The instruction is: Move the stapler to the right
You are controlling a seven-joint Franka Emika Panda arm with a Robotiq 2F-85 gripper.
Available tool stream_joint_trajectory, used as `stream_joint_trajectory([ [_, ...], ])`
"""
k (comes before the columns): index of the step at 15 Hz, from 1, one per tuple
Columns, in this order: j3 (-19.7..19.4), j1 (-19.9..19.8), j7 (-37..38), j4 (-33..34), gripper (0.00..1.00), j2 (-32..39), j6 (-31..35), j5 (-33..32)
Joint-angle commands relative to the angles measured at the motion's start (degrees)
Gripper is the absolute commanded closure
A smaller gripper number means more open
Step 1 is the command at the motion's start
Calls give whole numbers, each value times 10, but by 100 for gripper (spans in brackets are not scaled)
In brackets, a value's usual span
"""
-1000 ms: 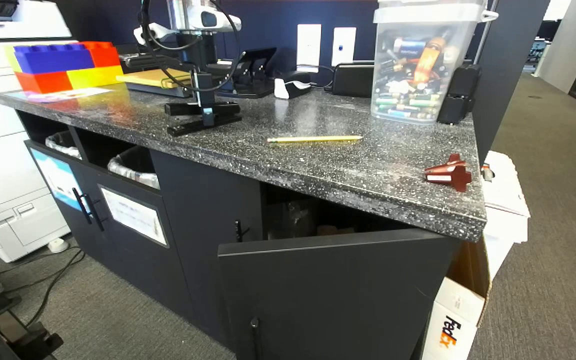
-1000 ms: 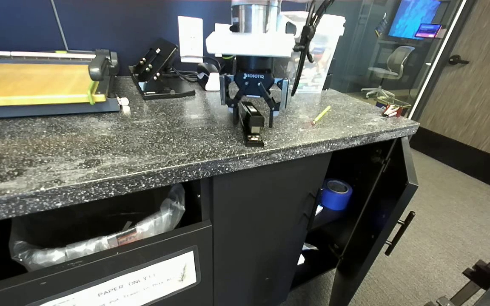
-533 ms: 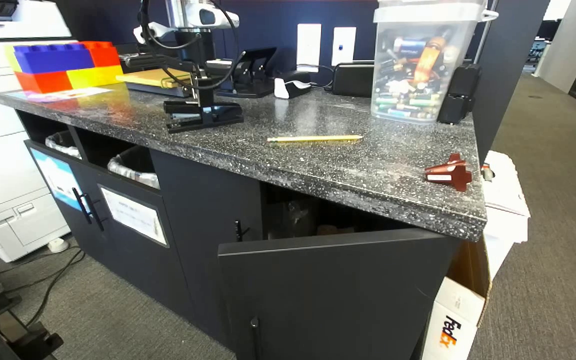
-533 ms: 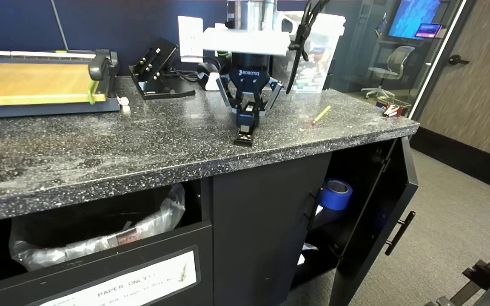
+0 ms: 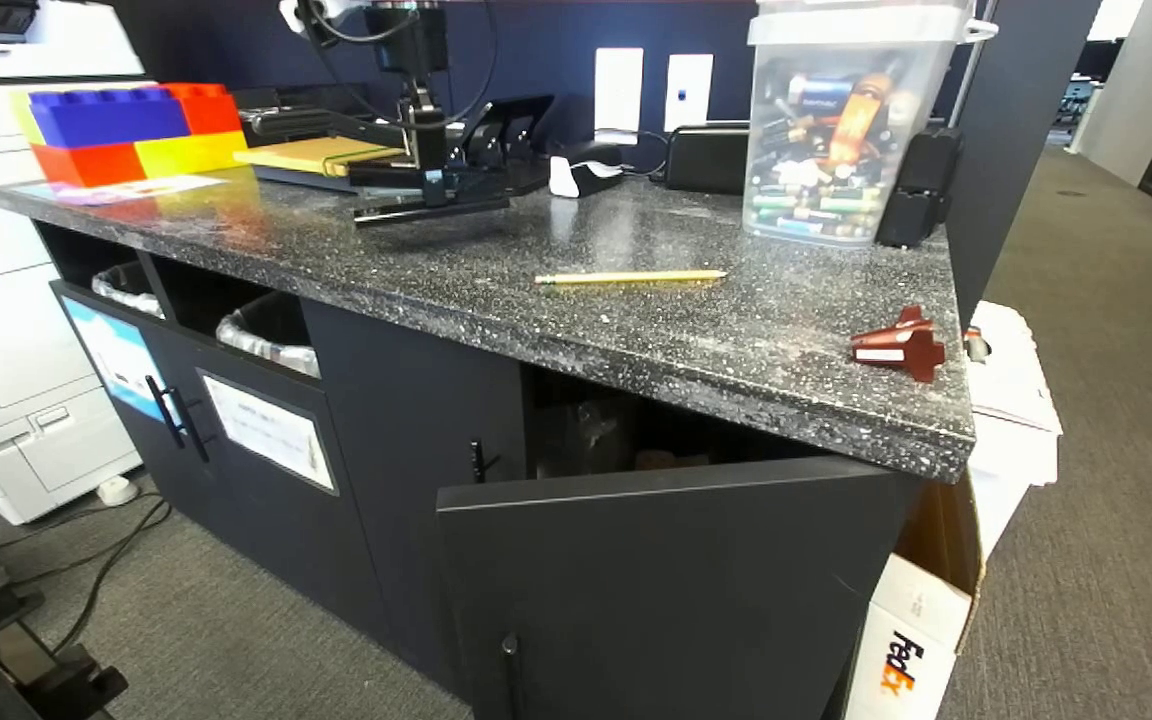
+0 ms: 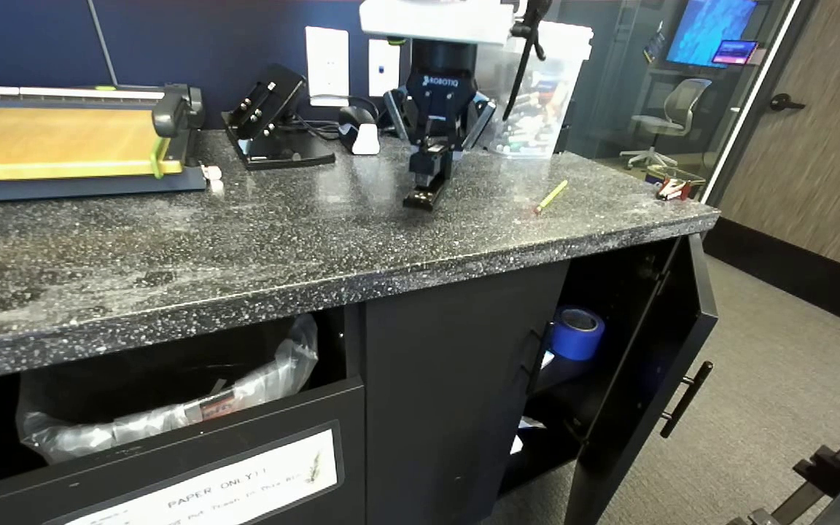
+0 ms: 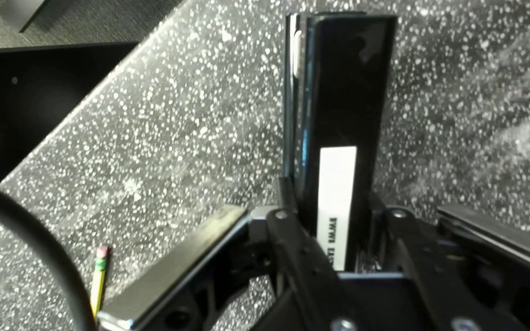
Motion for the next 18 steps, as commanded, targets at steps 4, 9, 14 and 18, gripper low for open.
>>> stream_joint_trajectory([
  [4, -9, -65, 54, 39, 92, -8, -7, 26],
  [9, -11, -113, 107, 38, 92, -6, 21, 37],
  [14, -7, -143, 121, 53, 92, 15, 16, 47],
  [18, -7, -146, 110, 51, 92, 25, 14, 47],
])
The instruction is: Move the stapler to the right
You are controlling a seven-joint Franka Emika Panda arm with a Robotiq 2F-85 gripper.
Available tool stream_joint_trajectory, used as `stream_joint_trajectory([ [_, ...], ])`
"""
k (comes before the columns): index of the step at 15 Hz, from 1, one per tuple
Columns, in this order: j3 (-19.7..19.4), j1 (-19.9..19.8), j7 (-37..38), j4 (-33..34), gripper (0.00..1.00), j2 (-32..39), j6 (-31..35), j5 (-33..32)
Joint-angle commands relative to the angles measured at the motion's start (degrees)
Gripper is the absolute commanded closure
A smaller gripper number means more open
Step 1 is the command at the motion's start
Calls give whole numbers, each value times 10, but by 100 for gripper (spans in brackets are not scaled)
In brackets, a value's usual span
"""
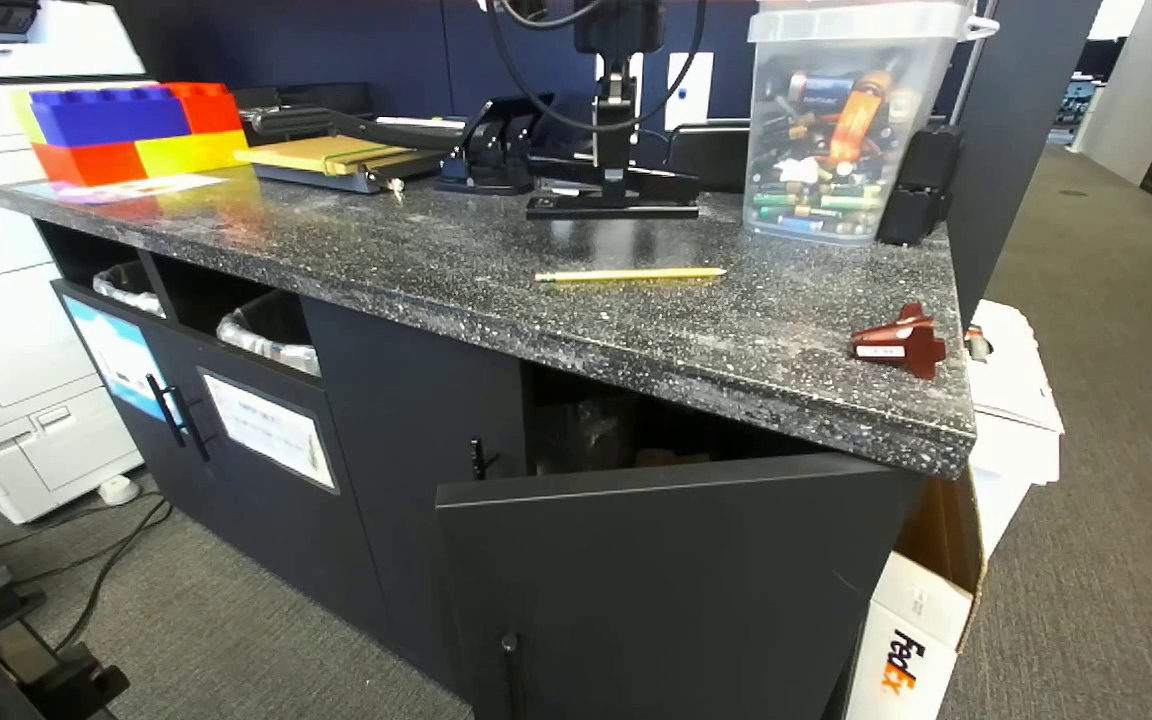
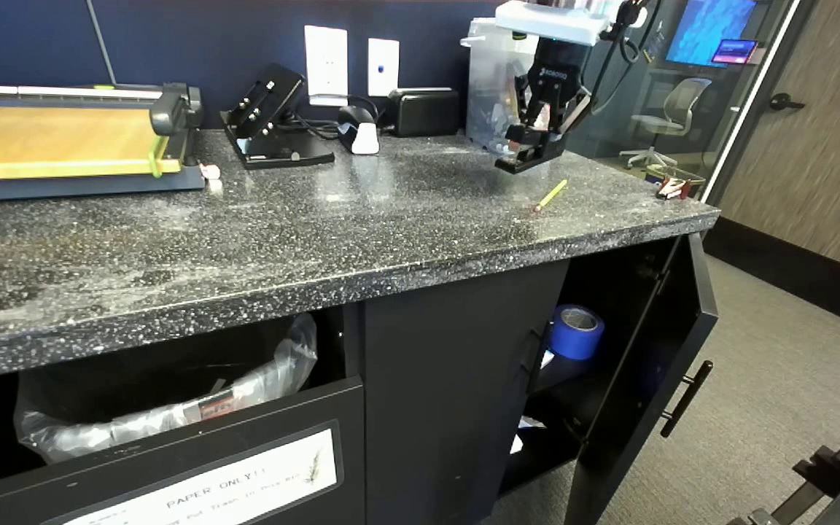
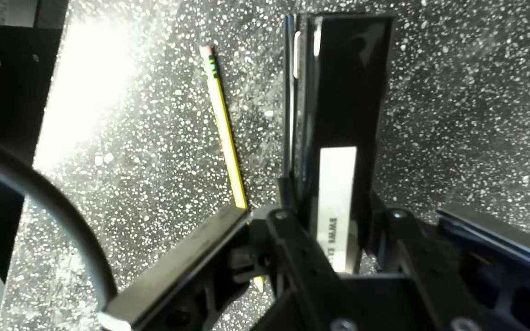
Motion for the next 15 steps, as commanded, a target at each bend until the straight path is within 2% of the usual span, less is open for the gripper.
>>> stream_joint_trajectory([
  [1, -3, 2, -5, 18, 92, 13, -5, 9],
  [9, -16, 19, -25, 19, 92, 33, -8, -10],
  [15, -48, 48, -54, 6, 92, 32, -13, -53],
])
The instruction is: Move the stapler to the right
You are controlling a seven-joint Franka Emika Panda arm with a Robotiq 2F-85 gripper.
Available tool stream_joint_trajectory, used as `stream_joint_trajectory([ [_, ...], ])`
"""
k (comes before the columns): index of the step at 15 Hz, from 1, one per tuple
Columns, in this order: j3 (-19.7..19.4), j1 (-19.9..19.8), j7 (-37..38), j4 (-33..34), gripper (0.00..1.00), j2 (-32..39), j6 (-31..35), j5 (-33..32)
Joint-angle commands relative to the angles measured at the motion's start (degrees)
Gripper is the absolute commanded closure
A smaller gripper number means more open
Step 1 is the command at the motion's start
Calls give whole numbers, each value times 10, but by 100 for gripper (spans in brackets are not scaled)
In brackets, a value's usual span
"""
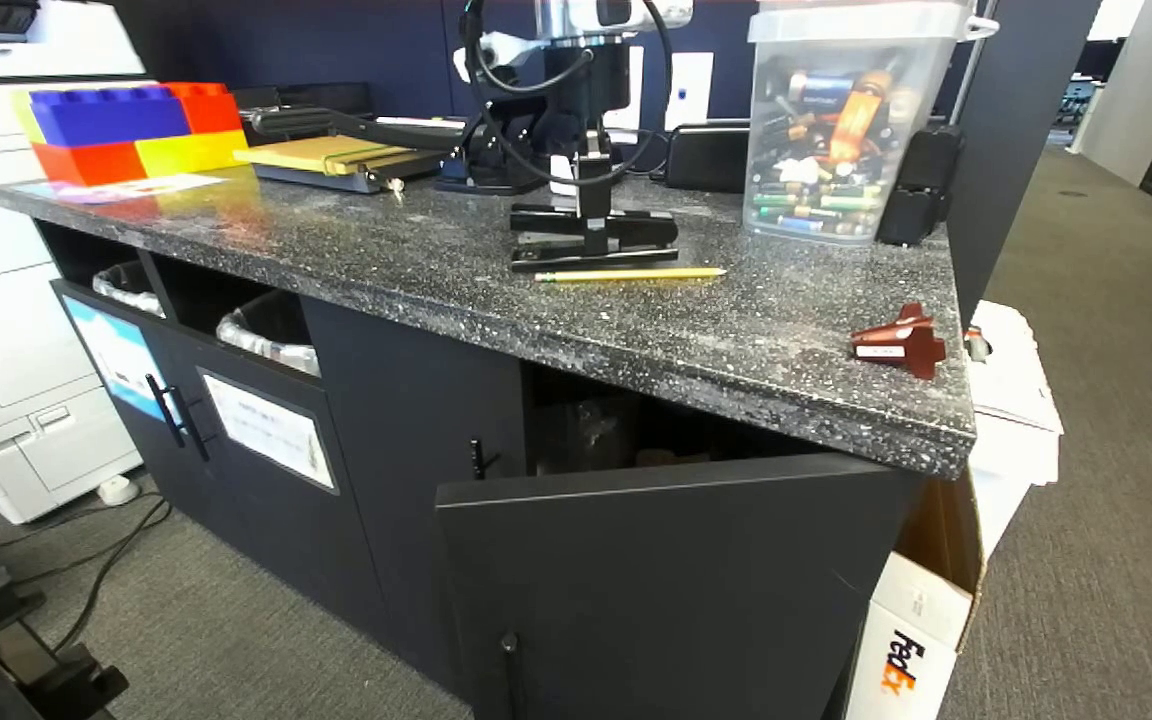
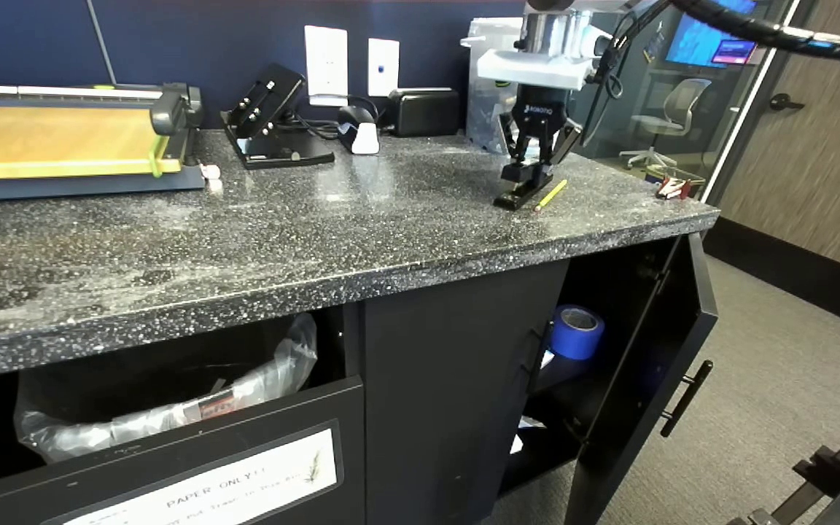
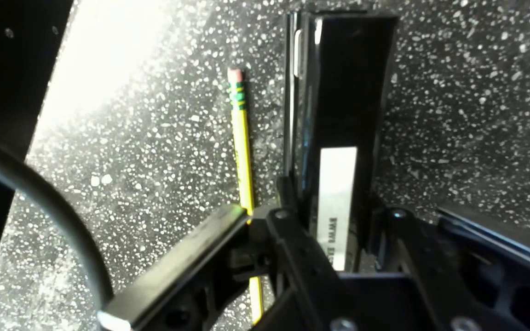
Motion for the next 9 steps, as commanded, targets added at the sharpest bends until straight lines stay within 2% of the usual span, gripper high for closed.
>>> stream_joint_trajectory([
  [1, -25, 19, -22, 1, 92, -3, -9, -25],
  [3, -32, 27, -27, 0, 92, -1, -8, -32],
  [5, -37, 33, -26, 0, 42, 1, -7, -36],
  [6, -38, 35, -23, 3, 41, 4, -8, -37],
  [9, -44, 40, -21, 22, 19, 21, -20, -44],
])
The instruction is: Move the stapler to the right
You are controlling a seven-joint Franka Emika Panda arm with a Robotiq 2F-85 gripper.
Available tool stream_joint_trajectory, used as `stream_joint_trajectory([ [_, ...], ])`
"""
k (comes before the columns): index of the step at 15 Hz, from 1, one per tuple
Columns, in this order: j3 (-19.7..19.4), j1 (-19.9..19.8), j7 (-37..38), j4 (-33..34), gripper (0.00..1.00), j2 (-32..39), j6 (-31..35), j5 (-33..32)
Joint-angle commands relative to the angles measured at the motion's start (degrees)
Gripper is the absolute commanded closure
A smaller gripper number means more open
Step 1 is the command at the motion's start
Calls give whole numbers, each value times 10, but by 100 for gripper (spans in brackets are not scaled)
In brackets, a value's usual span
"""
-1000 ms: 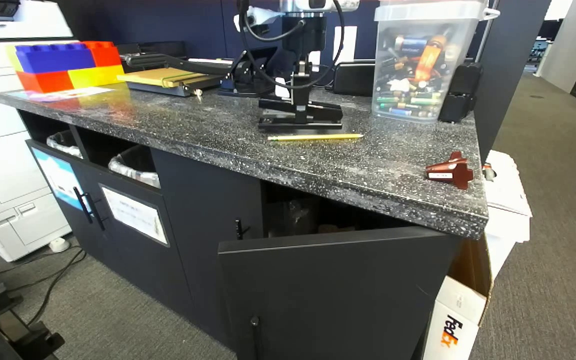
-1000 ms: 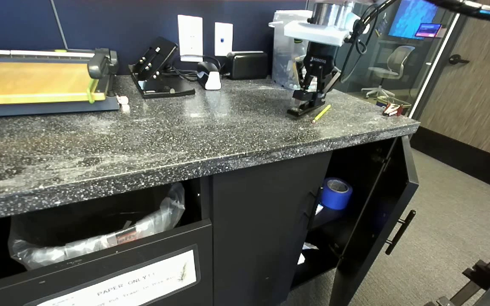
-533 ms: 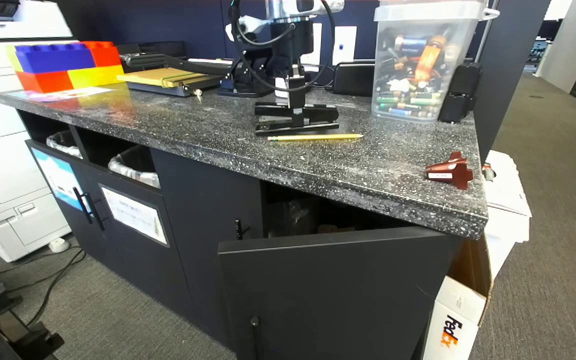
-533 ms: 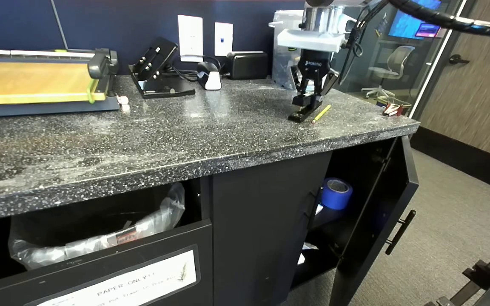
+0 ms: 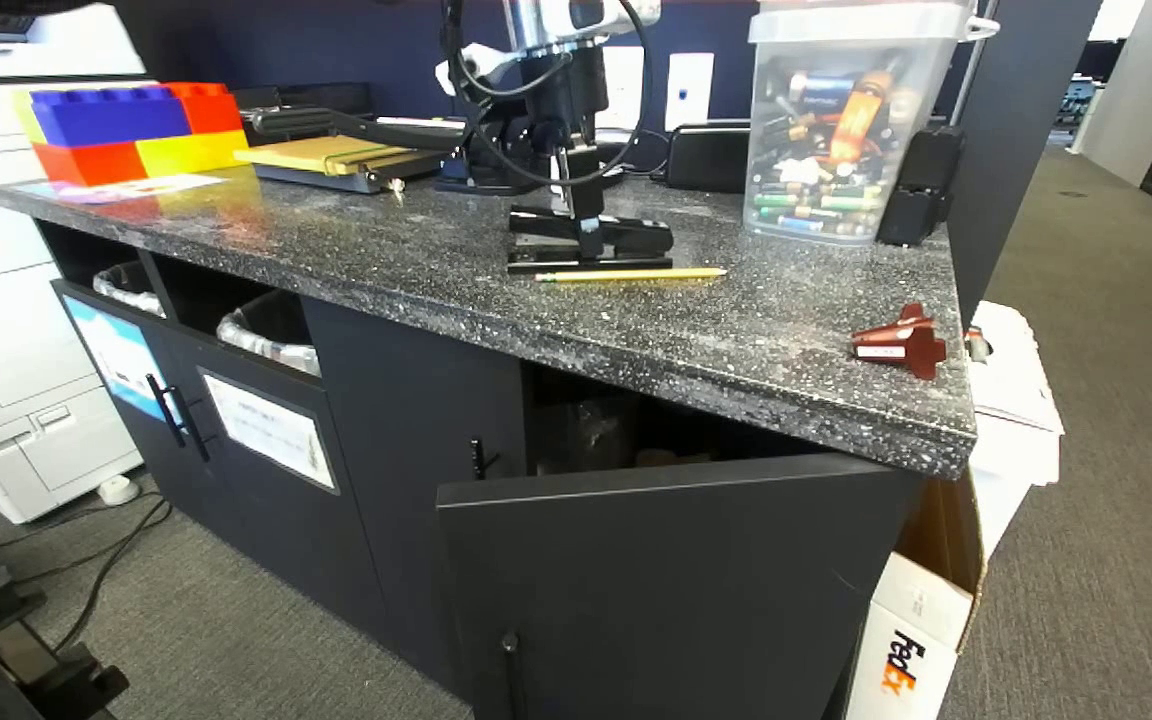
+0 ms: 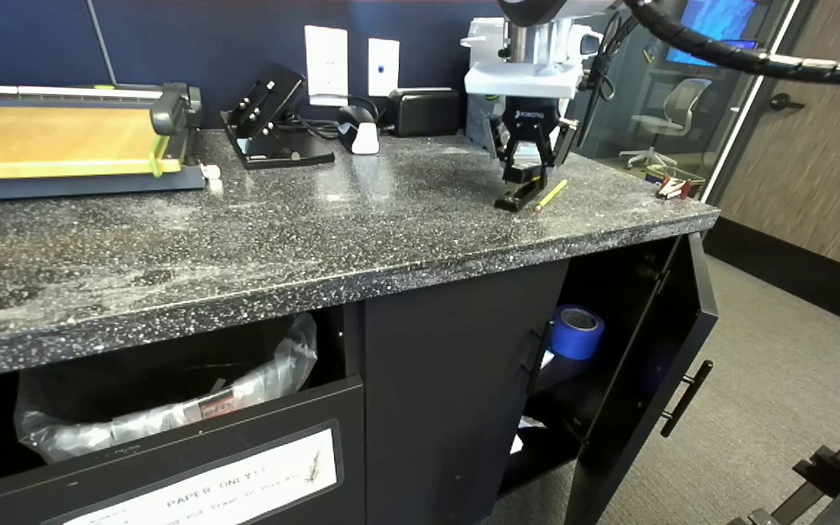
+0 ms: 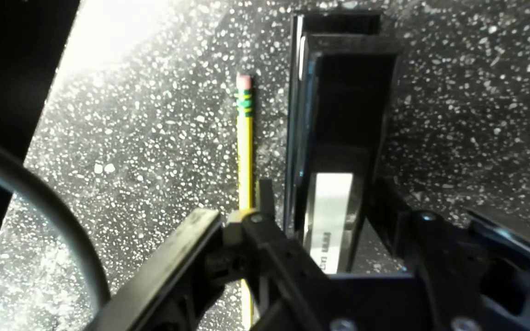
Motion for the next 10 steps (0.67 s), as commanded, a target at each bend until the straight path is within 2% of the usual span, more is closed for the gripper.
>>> stream_joint_trajectory([
  [1, -12, 9, -5, 25, 13, 18, -17, -15],
  [2, -12, 10, -7, 21, 5, 17, -15, -14],
  [3, -9, 11, -12, 20, 1, 16, -12, -11],
  [7, 4, 19, -49, 5, 0, -13, -4, -2],
  [10, 35, 16, -103, 5, 0, -45, -46, 25],
])
